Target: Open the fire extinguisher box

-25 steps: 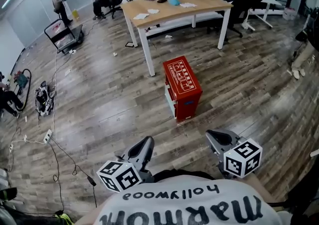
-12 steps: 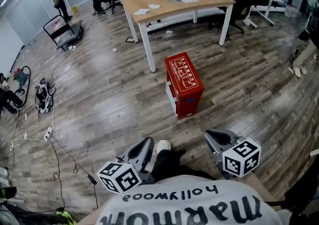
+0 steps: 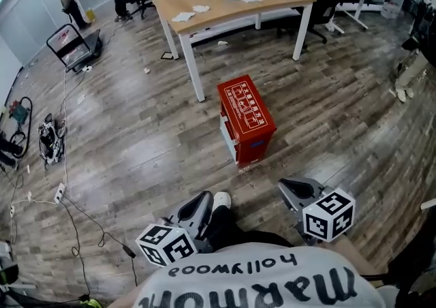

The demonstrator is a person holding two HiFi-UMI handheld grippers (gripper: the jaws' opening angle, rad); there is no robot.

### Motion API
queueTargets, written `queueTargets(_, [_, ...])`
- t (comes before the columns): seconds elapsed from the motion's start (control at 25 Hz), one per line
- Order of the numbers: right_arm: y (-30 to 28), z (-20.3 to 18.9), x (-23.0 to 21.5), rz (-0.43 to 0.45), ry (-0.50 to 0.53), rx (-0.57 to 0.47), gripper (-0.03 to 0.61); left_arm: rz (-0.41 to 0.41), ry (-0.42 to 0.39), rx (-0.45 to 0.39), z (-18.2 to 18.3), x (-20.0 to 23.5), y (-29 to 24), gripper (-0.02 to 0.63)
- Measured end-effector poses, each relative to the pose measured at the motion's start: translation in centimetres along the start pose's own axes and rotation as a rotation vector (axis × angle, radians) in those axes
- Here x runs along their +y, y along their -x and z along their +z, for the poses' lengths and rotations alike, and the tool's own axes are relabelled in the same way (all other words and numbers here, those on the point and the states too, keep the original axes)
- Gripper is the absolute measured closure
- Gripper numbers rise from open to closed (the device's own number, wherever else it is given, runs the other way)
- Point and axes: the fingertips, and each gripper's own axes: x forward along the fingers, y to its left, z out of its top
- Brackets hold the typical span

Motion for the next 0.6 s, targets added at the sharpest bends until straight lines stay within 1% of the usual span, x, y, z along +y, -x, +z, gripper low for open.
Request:
queueTargets(0.24, [-3.8, 2.1, -1.5, 0.002, -0.025, 0.020, 0.568, 0.011, 0.003, 0.018, 2.9, 3.1, -2.6, 0.598])
queueTargets(0.6, [-10.7, 8.5, -5.4, -0.033, -0.054, -0.003, 0.568, -0.003, -0.015, 0.053, 9.7, 8.5, -7.4, 0.598])
